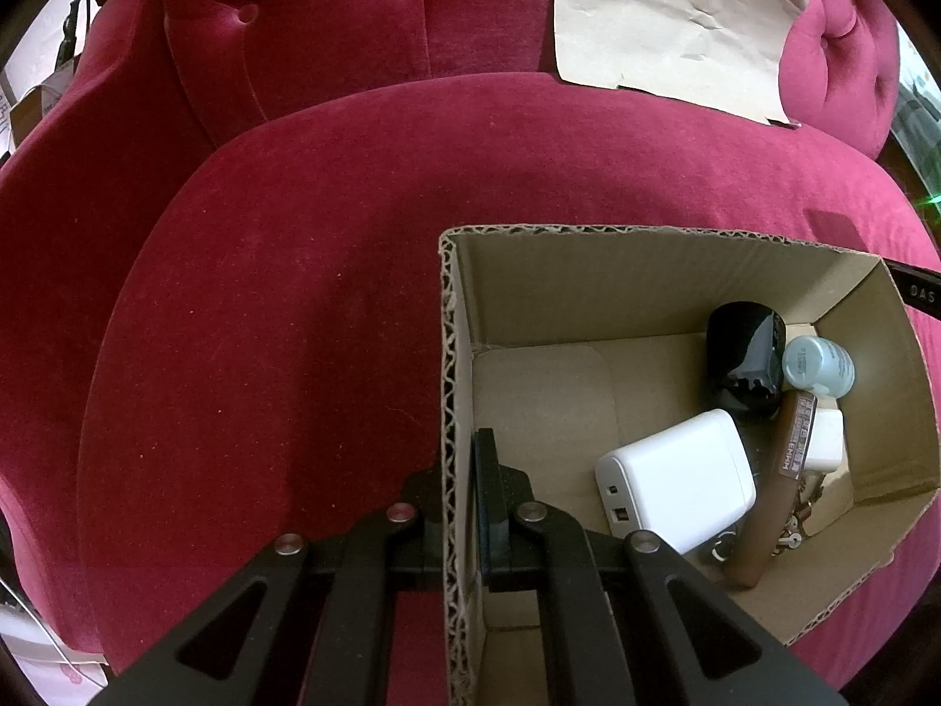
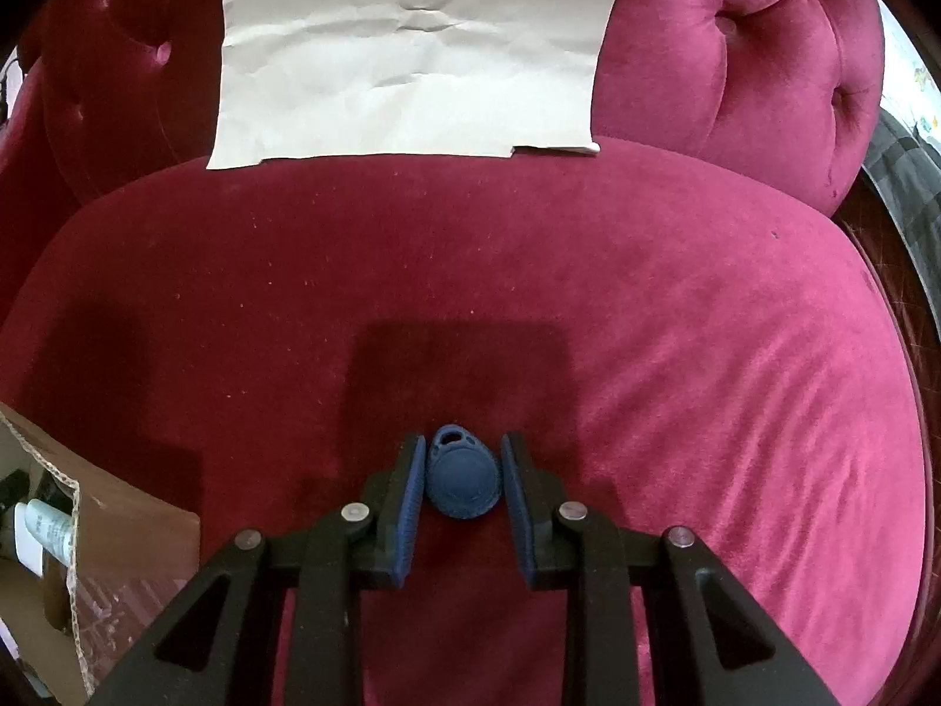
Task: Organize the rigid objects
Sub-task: 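Grasp the blue key fob with the right gripper, then carry the blue key fob over the box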
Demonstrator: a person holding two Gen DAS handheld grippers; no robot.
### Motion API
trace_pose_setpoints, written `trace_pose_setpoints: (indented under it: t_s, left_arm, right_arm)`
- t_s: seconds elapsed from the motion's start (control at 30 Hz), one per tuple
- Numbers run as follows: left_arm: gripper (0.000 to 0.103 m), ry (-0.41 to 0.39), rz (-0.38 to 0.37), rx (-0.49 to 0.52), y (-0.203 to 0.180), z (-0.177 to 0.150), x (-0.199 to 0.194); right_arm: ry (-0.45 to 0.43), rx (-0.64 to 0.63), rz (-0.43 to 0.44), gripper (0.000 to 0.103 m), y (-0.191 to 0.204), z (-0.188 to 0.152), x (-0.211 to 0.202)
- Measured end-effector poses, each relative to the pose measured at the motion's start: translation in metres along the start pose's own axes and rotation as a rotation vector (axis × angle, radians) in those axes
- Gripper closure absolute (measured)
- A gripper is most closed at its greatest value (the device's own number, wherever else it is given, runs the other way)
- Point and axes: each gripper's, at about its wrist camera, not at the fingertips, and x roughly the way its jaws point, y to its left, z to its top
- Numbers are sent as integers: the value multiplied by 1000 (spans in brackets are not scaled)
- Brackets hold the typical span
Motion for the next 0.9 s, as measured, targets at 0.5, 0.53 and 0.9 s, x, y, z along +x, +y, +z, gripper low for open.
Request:
trace_pose_setpoints:
  t_s: [0.5, 0.53, 0.9]
  left_arm:
    - [99, -2, 5, -1, -1, 1, -1]
    - [99, -3, 5, -2, -1, 1, -1]
    - [99, -4, 8, -5, -1, 1, -1]
  right_arm:
    - [-8, 1, -3, 76, 1, 4, -26]
    - [-7, -1, -4, 76, 2, 4, -27]
    - [-30, -30, 17, 76, 23, 9, -65]
